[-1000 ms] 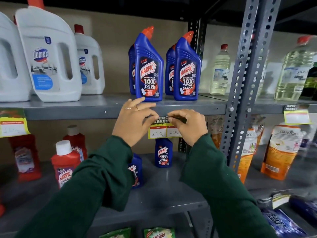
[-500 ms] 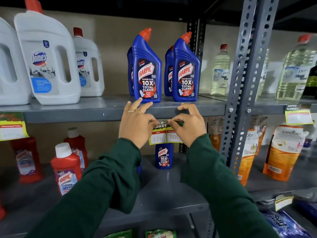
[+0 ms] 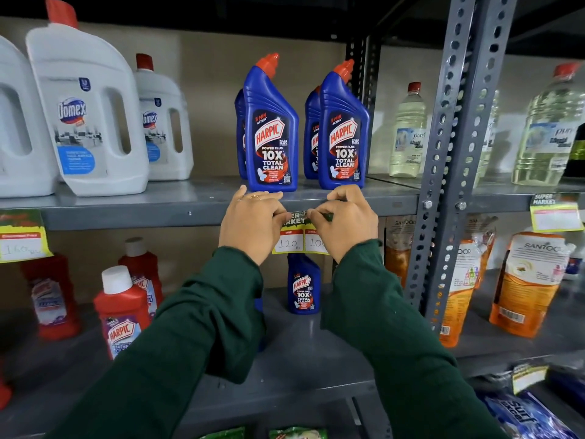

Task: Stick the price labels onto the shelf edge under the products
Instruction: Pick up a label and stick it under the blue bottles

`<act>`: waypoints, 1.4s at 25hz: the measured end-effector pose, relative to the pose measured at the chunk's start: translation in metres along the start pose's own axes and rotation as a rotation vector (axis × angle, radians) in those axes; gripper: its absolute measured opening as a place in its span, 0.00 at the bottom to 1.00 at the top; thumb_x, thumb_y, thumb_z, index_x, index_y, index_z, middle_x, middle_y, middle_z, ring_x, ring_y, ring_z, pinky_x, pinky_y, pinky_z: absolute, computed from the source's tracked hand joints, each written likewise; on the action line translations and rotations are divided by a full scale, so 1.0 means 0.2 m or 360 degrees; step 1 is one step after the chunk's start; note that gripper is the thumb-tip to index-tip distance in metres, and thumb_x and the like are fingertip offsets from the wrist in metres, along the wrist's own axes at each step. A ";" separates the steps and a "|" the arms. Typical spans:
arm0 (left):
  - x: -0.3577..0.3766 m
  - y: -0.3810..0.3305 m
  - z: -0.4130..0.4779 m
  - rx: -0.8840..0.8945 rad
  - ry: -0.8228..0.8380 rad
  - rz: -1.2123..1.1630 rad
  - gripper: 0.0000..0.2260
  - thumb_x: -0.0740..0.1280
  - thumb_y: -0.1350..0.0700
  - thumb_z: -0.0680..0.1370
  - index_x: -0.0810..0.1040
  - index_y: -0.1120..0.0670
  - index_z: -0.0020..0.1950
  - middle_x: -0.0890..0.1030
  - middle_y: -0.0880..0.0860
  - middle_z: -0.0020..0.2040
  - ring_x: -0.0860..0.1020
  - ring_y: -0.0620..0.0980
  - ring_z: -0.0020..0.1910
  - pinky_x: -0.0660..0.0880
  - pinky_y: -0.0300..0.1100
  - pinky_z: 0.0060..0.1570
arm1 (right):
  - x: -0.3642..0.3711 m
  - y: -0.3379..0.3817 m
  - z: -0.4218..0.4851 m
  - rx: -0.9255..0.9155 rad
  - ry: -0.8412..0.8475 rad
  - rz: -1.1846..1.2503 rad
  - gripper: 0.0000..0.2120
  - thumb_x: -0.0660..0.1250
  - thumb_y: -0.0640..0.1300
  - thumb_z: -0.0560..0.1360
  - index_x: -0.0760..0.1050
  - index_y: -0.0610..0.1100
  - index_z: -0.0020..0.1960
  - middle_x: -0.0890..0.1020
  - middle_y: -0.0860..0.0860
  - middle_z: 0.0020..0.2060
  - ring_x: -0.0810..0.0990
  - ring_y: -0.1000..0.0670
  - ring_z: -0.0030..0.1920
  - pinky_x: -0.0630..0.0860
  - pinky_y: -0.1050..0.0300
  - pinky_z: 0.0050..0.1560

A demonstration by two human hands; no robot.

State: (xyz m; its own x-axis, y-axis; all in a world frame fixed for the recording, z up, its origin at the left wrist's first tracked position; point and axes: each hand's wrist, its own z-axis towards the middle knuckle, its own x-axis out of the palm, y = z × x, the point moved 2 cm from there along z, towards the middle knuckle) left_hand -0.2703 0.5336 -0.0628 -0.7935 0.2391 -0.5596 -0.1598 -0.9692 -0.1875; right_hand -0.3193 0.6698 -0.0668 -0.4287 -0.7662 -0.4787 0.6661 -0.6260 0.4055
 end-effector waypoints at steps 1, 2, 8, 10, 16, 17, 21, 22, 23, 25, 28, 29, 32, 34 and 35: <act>-0.01 0.00 0.01 -0.0024 -0.0014 -0.0032 0.07 0.68 0.57 0.74 0.80 0.59 0.40 0.83 0.59 0.52 0.77 0.57 0.52 0.60 0.52 0.65 | -0.01 0.00 0.01 0.0024 -0.0008 0.0006 0.10 0.68 0.48 0.72 0.81 0.41 0.43 0.75 0.47 0.52 0.76 0.47 0.49 0.69 0.57 0.44; -0.02 -0.01 0.03 -0.0056 -0.0020 -0.0050 0.07 0.67 0.56 0.75 0.80 0.59 0.41 0.84 0.59 0.48 0.78 0.58 0.48 0.66 0.52 0.60 | -0.01 0.01 0.02 0.0045 -0.0011 0.0020 0.10 0.67 0.48 0.72 0.80 0.41 0.43 0.75 0.47 0.51 0.76 0.47 0.48 0.68 0.57 0.44; -0.02 -0.02 0.06 -0.0075 -0.0026 0.0054 0.08 0.66 0.54 0.76 0.76 0.59 0.42 0.84 0.60 0.44 0.78 0.61 0.44 0.70 0.52 0.42 | 0.02 0.01 0.05 0.0074 -0.0040 -0.0024 0.10 0.66 0.50 0.73 0.80 0.43 0.44 0.77 0.47 0.50 0.76 0.45 0.49 0.70 0.55 0.45; -0.01 -0.01 0.06 -0.0081 -0.0058 0.0016 0.08 0.67 0.55 0.75 0.73 0.58 0.40 0.84 0.60 0.44 0.78 0.61 0.44 0.70 0.52 0.40 | 0.04 0.00 0.06 0.0084 -0.0050 -0.0046 0.11 0.66 0.50 0.73 0.80 0.43 0.45 0.77 0.46 0.50 0.75 0.45 0.50 0.69 0.56 0.43; 0.01 0.00 0.07 -0.0089 -0.0046 -0.0078 0.08 0.66 0.57 0.75 0.75 0.54 0.54 0.83 0.57 0.51 0.78 0.57 0.51 0.75 0.53 0.49 | 0.02 -0.03 0.07 0.0105 -0.0098 0.0191 0.22 0.69 0.50 0.70 0.70 0.41 0.59 0.74 0.43 0.59 0.71 0.44 0.61 0.71 0.50 0.59; 0.03 0.01 0.07 -0.0059 0.0007 -0.0075 0.12 0.65 0.57 0.76 0.74 0.54 0.59 0.82 0.56 0.54 0.76 0.55 0.55 0.73 0.52 0.55 | 0.03 -0.03 0.07 0.0040 -0.0071 0.0167 0.24 0.69 0.52 0.70 0.69 0.40 0.61 0.75 0.43 0.60 0.71 0.44 0.62 0.68 0.48 0.64; 0.09 0.02 0.06 -0.0087 -0.0042 0.0123 0.13 0.58 0.50 0.79 0.75 0.50 0.61 0.80 0.50 0.60 0.73 0.50 0.61 0.61 0.48 0.60 | 0.10 -0.07 0.07 -0.0054 -0.0015 -0.0048 0.25 0.64 0.59 0.70 0.74 0.40 0.57 0.80 0.43 0.56 0.73 0.44 0.61 0.58 0.47 0.71; 0.09 0.02 0.06 -0.0093 -0.0084 0.0145 0.12 0.58 0.49 0.79 0.76 0.50 0.59 0.81 0.50 0.58 0.74 0.51 0.59 0.61 0.48 0.59 | 0.10 -0.08 0.08 -0.0051 -0.0038 -0.0044 0.24 0.64 0.58 0.71 0.75 0.40 0.55 0.81 0.43 0.54 0.74 0.44 0.59 0.59 0.47 0.71; 0.09 0.01 0.06 -0.0093 -0.0126 0.0150 0.12 0.59 0.50 0.79 0.78 0.51 0.57 0.82 0.51 0.56 0.75 0.52 0.57 0.62 0.48 0.57 | 0.10 -0.09 0.08 -0.0054 -0.0071 -0.0019 0.22 0.65 0.57 0.71 0.76 0.41 0.54 0.82 0.43 0.52 0.75 0.44 0.58 0.60 0.46 0.70; 0.06 0.03 0.05 -0.0102 -0.0180 0.0110 0.10 0.62 0.51 0.78 0.80 0.52 0.53 0.84 0.52 0.52 0.77 0.54 0.54 0.65 0.49 0.54 | 0.09 -0.11 0.09 -0.0064 -0.0111 0.0034 0.18 0.65 0.54 0.72 0.77 0.41 0.52 0.83 0.43 0.50 0.77 0.43 0.55 0.64 0.45 0.69; 0.01 0.07 0.04 -0.0104 -0.0183 0.0041 0.09 0.65 0.52 0.76 0.81 0.53 0.52 0.85 0.55 0.49 0.78 0.56 0.52 0.68 0.51 0.52 | 0.10 -0.12 0.10 -0.0125 -0.0122 0.0049 0.15 0.62 0.52 0.74 0.77 0.41 0.50 0.84 0.44 0.47 0.78 0.44 0.51 0.67 0.46 0.66; 0.00 0.08 0.04 -0.0098 -0.0164 0.0027 0.09 0.65 0.53 0.76 0.81 0.53 0.52 0.85 0.55 0.49 0.78 0.57 0.52 0.69 0.51 0.52 | 0.09 -0.12 0.09 -0.0165 -0.0126 0.0057 0.14 0.60 0.50 0.75 0.78 0.41 0.49 0.84 0.44 0.46 0.78 0.44 0.49 0.68 0.45 0.65; -0.02 0.08 0.04 -0.0131 -0.0076 -0.0032 0.09 0.64 0.54 0.77 0.79 0.53 0.55 0.84 0.56 0.51 0.77 0.56 0.53 0.69 0.49 0.53 | 0.08 -0.12 0.09 -0.0235 -0.0174 0.0102 0.09 0.60 0.41 0.76 0.78 0.39 0.47 0.85 0.43 0.43 0.79 0.42 0.46 0.71 0.41 0.61; -0.04 0.09 0.05 -0.0168 -0.0027 -0.0113 0.09 0.63 0.56 0.77 0.79 0.53 0.56 0.83 0.57 0.52 0.76 0.56 0.54 0.70 0.47 0.52 | 0.07 -0.13 0.09 -0.0235 -0.0183 0.0095 0.08 0.60 0.38 0.76 0.78 0.38 0.47 0.84 0.42 0.44 0.79 0.41 0.47 0.71 0.42 0.60; -0.05 0.10 0.05 -0.0177 0.0000 -0.0133 0.09 0.63 0.56 0.78 0.78 0.53 0.56 0.82 0.57 0.53 0.76 0.55 0.54 0.71 0.46 0.52 | 0.07 -0.13 0.10 -0.0212 -0.0162 0.0087 0.08 0.60 0.38 0.76 0.77 0.38 0.48 0.84 0.41 0.44 0.78 0.41 0.48 0.70 0.43 0.61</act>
State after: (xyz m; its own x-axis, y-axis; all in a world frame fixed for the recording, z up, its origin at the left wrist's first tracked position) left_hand -0.2717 0.5114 -0.0535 -0.7801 0.3190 -0.5382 -0.1596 -0.9333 -0.3218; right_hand -0.3543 0.6720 -0.0690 -0.4447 -0.8136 -0.3745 0.7623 -0.5634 0.3186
